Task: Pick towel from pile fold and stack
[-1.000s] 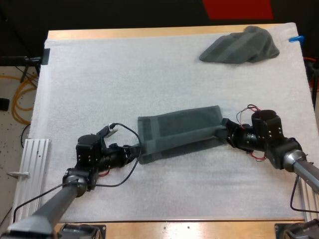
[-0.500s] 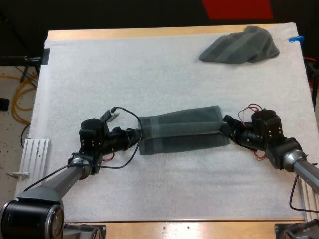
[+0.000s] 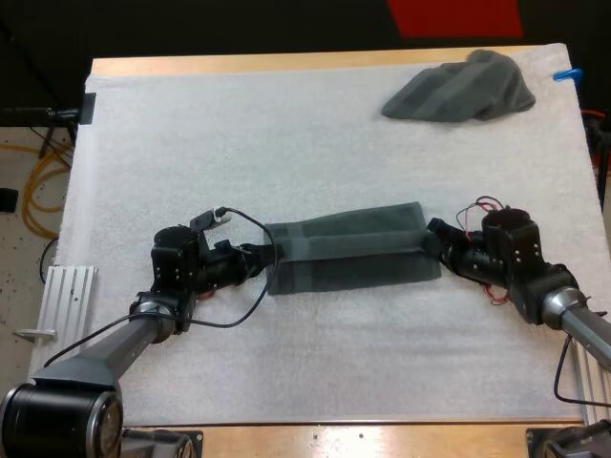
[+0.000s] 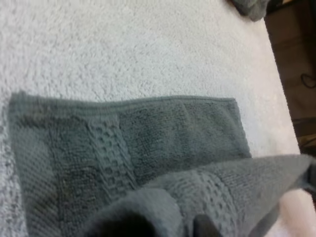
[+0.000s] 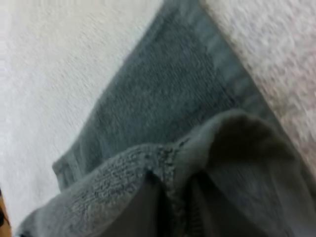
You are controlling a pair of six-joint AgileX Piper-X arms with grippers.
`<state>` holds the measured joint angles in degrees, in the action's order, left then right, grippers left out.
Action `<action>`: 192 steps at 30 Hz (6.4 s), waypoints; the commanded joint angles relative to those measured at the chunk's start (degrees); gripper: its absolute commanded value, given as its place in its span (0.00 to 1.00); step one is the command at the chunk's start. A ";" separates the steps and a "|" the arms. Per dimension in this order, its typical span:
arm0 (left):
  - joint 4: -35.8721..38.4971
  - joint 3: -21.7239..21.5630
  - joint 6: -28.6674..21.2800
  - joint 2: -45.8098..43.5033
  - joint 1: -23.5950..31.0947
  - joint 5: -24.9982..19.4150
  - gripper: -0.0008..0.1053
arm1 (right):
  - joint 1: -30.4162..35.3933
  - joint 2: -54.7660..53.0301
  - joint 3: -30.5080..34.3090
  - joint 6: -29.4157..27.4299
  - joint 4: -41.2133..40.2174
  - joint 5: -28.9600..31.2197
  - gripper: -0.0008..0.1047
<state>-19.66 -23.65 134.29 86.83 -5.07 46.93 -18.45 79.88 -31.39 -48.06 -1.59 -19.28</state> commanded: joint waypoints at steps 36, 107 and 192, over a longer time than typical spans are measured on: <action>48.83 -23.22 -29.86 -42.39 0.12 -13.33 0.40 | 0.11 -21.79 -15.92 -38.81 -19.43 10.58 0.66; 72.01 -27.04 -32.84 -44.22 0.12 -5.93 0.40 | 4.10 24.88 -22.67 -39.11 -26.63 -19.79 0.65; 68.32 -27.04 -30.16 -44.22 0.12 -3.85 0.40 | -10.89 11.24 -22.67 -34.75 -25.71 -10.12 0.59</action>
<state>49.50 -50.36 104.17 42.70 -5.07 42.99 -29.29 92.07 -53.93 -81.83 -27.19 -28.85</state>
